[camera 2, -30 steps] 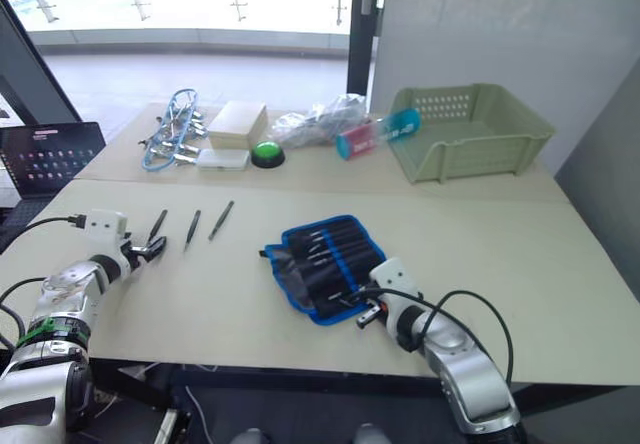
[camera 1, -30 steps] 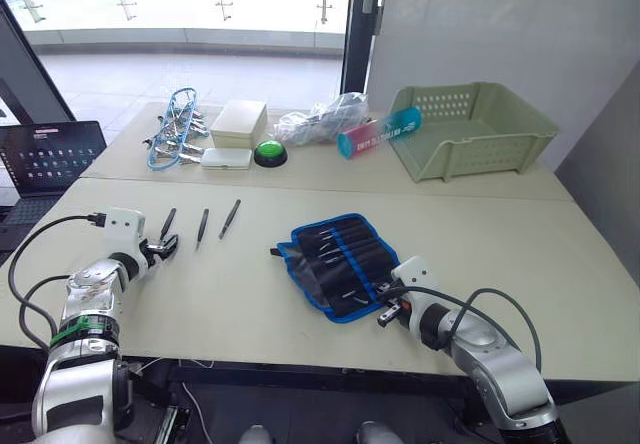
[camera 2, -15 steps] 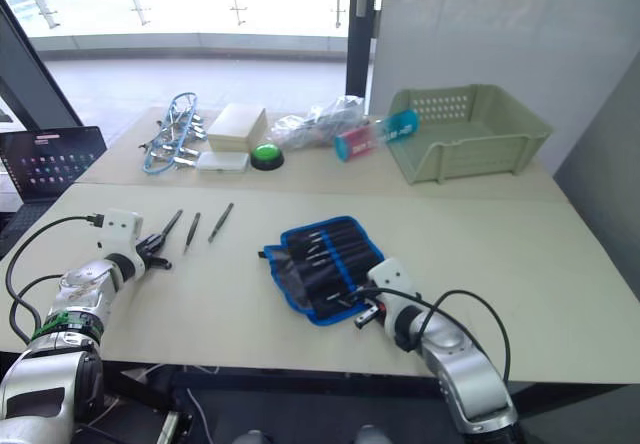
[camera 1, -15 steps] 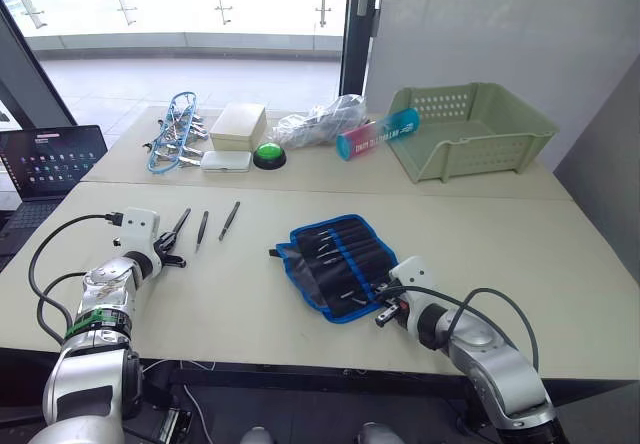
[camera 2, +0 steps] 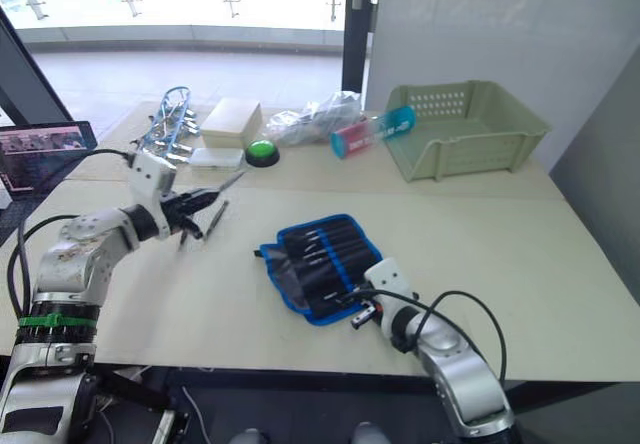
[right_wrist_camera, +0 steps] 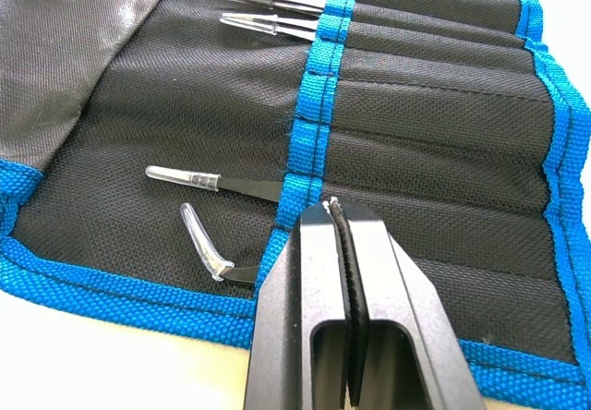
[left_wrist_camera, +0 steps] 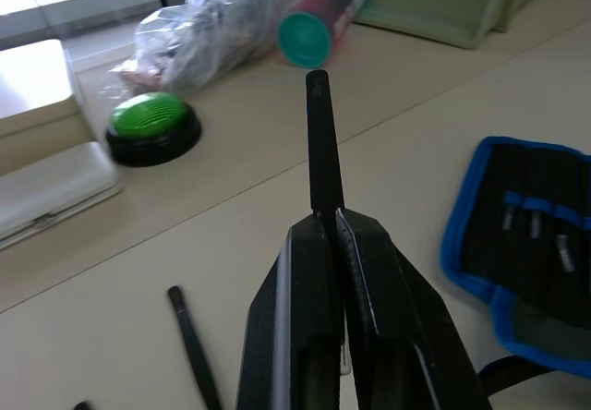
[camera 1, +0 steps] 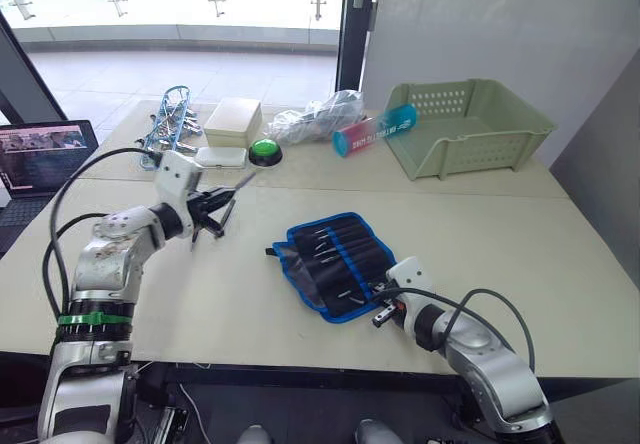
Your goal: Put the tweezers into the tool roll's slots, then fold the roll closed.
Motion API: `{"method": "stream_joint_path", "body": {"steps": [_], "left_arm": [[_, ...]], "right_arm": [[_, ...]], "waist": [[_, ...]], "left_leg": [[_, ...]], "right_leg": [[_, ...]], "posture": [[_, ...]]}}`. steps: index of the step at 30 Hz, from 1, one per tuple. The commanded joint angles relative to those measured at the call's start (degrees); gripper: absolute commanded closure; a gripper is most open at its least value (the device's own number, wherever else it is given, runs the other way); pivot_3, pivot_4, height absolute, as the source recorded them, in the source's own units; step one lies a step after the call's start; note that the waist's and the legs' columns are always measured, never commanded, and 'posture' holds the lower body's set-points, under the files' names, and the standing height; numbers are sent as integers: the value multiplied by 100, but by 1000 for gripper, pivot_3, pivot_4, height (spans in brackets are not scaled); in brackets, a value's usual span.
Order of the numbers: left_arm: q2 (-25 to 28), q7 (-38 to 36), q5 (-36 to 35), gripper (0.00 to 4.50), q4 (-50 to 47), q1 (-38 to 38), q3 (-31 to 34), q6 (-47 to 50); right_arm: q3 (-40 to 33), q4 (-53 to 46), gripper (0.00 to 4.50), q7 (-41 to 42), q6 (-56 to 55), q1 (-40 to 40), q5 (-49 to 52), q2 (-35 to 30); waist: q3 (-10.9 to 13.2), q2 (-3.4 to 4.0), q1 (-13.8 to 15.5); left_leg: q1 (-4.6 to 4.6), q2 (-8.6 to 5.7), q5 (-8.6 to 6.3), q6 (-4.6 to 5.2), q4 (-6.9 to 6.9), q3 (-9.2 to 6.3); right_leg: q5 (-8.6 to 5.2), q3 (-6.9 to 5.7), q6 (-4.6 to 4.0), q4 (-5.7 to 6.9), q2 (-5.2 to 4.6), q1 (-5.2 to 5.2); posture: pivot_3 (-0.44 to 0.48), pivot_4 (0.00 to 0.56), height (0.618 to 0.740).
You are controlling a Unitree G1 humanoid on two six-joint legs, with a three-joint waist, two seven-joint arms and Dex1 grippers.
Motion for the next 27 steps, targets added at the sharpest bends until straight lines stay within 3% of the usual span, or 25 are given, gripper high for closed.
{"method": "stream_joint_path", "body": {"steps": [1, 8, 27], "left_arm": [[-219, -395, -288, 4481, -946, -344, -1031, 1342], [126, -878, 231, 4481, -1052, -274, -1963, 1261], [269, -1213, 741, 4481, -937, -594, -2418, 1482]], "right_arm": [[396, 244, 4500, 112, 23, 123, -12, 81], [339, 334, 4500, 123, -31, 37, -87, 119], [232, 244, 4500, 44, -19, 160, -88, 105]], "waist": [[0, -2, 8], [9, 10, -155], [12, 8, -76]], "left_leg": [[-1, 0, 0, 0, 1, 0], [15, 6, 0, 3, -10, 0], [1, 2, 0, 3, -3, 0]], "right_leg": [[0, 0, 0, -2, 0, 2], [-1, 12, -4, 4, 14, -2], [-2, 8, -2, -4, 7, -1]], "posture": [[0, 150, 740], [0, 150, 740], [0, 150, 740]]}}
